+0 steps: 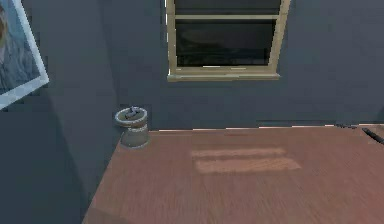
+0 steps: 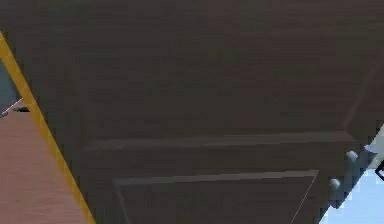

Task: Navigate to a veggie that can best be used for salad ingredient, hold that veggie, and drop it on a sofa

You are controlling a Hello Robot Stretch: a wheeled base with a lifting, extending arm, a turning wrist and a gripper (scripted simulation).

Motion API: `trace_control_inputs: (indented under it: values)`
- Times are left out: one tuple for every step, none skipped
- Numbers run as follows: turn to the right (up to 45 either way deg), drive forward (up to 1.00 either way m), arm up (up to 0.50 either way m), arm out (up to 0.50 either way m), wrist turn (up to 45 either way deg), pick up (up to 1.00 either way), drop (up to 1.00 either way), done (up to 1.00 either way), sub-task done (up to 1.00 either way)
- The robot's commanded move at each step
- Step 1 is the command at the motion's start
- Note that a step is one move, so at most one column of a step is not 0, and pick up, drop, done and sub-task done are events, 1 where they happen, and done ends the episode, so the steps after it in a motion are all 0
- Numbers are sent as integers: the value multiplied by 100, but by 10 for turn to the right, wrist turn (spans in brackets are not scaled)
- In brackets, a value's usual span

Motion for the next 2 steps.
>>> trace_control_inputs:
  values:
    - [0, 60, 0, 0, 0, 0, 0, 0, 0]
    - [450, 0, 0, 0, 0, 0, 0, 0, 0]
